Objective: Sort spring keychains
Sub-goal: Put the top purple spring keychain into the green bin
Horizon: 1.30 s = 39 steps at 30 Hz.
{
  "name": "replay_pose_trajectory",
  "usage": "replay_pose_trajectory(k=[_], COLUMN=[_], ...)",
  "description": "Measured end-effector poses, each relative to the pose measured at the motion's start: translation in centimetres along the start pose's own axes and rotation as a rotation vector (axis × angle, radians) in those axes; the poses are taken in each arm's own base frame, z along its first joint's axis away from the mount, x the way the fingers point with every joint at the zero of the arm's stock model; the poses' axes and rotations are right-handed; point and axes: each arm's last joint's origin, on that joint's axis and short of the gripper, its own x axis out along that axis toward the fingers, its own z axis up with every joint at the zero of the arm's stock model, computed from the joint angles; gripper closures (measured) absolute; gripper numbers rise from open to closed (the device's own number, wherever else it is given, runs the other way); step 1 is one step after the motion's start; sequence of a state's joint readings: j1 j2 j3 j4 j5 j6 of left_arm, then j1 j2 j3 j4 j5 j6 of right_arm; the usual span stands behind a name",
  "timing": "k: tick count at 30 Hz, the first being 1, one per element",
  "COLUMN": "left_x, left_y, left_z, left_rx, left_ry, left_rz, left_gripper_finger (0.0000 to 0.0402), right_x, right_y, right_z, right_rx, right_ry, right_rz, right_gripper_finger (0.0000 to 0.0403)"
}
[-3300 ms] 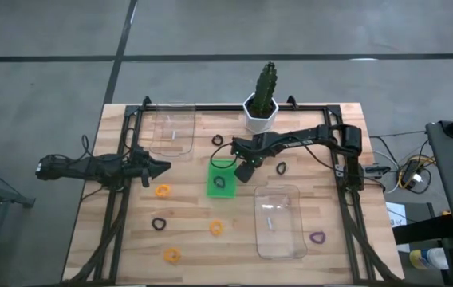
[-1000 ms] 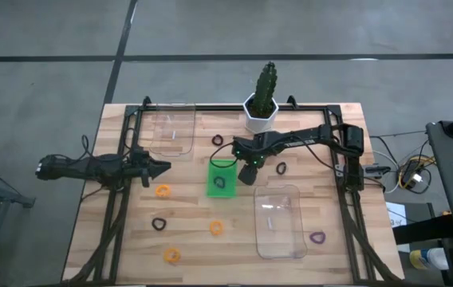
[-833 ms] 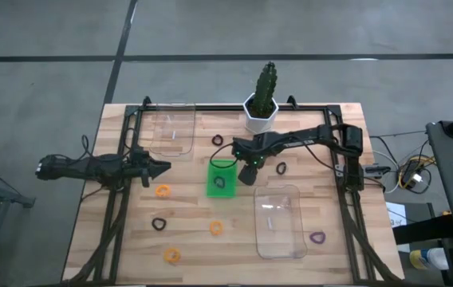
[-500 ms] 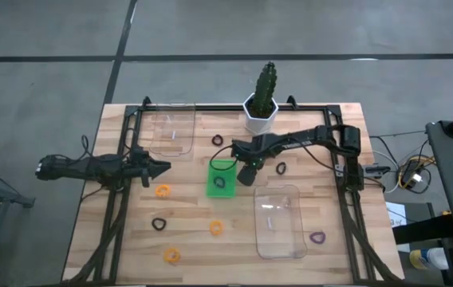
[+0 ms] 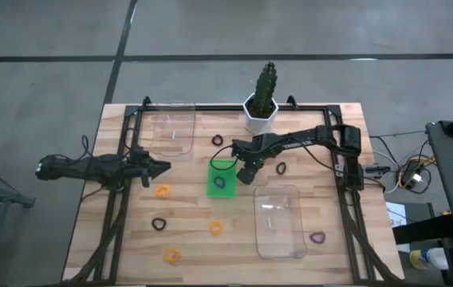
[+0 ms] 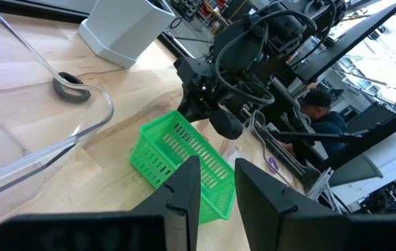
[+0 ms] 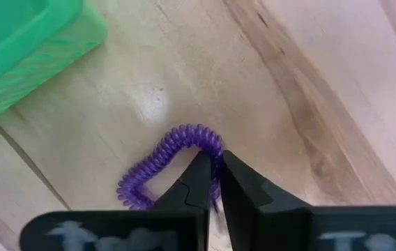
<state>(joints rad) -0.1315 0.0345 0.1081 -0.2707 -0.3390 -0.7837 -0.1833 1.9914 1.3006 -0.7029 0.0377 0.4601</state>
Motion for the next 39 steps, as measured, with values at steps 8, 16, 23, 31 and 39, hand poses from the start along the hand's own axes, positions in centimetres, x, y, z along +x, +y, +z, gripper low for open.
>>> replay_pose_trajectory(k=[8, 16, 23, 31, 39], left_x=[0.0, 0.0, 0.1, 0.1, 0.1], left_y=[0.0, 0.0, 0.0, 0.0, 0.0], left_z=[0.0, 0.0, -0.1, -0.1, -0.1], left_rx=[0.001, 0.003, 0.008, 0.033, 0.033], left_ry=[0.000, 0.002, 0.006, 0.004, 0.005], left_rz=[0.000, 0.002, 0.005, 0.009, 0.009], left_gripper_finger=[0.0319, 0.0319, 0.0319, 0.0319, 0.0319], right_x=[-3.6, -10.3, -17.4, -23.9, -28.6], right_y=[0.3, 0.2, -0.5, -1.3, -1.9], right_z=[0.8, 0.6, -1.7, -5.4, -7.5], right_rx=[0.008, 0.002, -0.130, -0.525, -0.852], right_ry=[-0.101, -0.234, -0.337, -0.441, -0.625], right_rz=[0.064, 0.217, 0.485, 0.887, 1.229], right_gripper_finger=[0.0389, 0.0390, 0.0390, 0.0391, 0.0391])
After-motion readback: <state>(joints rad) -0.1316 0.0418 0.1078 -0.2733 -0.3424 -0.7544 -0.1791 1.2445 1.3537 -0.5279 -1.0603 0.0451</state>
